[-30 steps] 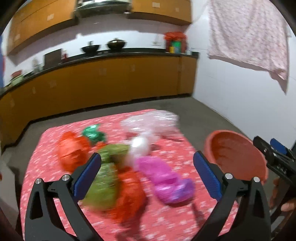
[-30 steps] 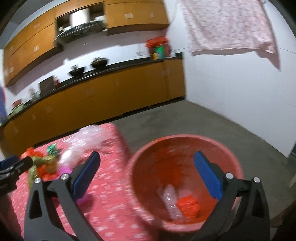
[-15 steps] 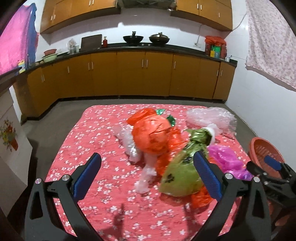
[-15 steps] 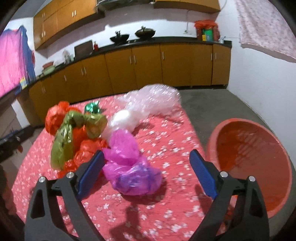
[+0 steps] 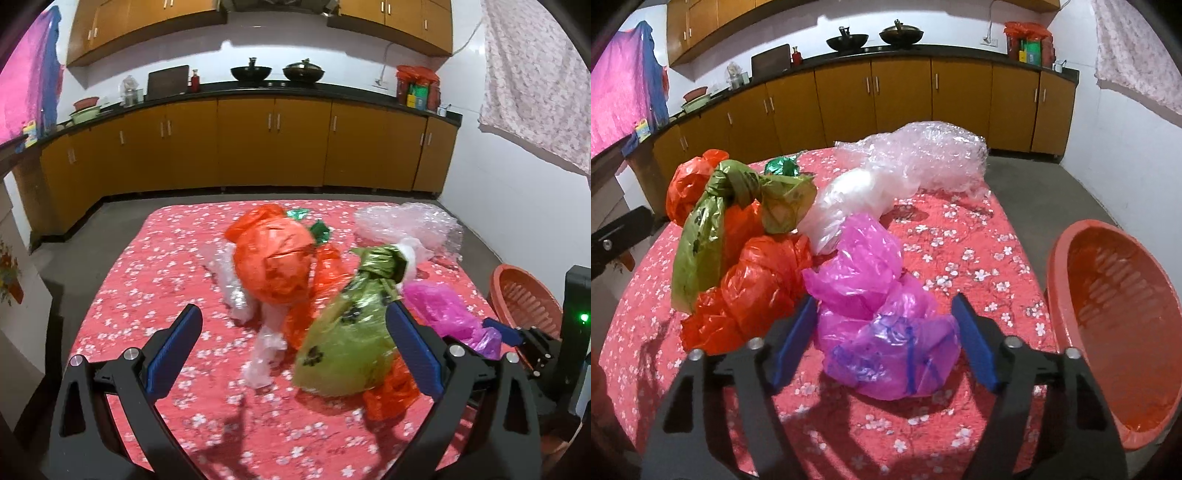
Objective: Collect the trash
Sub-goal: 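Grasp the green bag with the left tool while the right tool grasps the pink-purple bag, then carry both bags over the orange basket and open both tools to drop them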
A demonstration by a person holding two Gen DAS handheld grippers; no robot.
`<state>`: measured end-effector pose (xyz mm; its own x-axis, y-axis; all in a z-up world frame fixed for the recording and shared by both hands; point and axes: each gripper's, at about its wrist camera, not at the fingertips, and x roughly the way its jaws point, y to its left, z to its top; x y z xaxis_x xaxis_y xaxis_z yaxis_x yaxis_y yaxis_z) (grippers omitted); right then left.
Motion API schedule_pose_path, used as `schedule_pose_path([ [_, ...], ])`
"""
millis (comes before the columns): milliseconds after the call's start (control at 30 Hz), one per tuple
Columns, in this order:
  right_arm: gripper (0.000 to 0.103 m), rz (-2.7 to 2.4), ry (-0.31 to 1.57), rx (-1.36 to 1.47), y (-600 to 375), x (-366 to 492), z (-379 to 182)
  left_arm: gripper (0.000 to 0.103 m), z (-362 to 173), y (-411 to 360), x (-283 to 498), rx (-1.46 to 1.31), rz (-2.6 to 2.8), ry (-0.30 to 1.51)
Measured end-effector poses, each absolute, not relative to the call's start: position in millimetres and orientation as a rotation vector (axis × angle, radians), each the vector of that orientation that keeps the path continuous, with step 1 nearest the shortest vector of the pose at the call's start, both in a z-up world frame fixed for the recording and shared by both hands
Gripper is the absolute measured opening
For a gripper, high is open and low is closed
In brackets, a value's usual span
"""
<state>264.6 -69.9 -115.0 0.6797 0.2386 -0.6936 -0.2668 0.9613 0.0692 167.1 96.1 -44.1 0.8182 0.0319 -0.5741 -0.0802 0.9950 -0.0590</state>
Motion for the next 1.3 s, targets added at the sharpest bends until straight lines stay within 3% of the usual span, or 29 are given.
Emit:
schedule_pose_path([
  [100, 0.049, 0.297, 0.770, -0.027, -75, 262, -112, 0.099, -45, 87, 177, -0.088, 0.037, 0.619],
  [233, 0.043, 0.305, 0.783, 0.039, -90, 261, -111, 0.098, -47, 73, 192, -0.075, 0.024, 0.642],
  [433, 0.036, 0.302, 0.779, 0.072, -98, 253, -110, 0.081, -54, 61, 208, -0.045, 0.012, 0.688],
  [533, 0.032, 0.297, 0.776, 0.084, -104, 247, -108, 0.069, -59, 59, 217, -0.038, -0.006, 0.727],
  [700, 0.028, 0.290, 0.780, 0.117, -115, 239, -108, 0.031, -63, 57, 219, -0.049, -0.039, 0.756],
  [833, 0.027, 0.291, 0.779, 0.137, -120, 236, -104, 0.017, -56, 55, 208, -0.043, -0.054, 0.724],
  [1300, 0.025, 0.302, 0.712, 0.203, -130, 211, -76, 0.015, -12, 68, 170, -0.083, -0.034, 0.621],
])
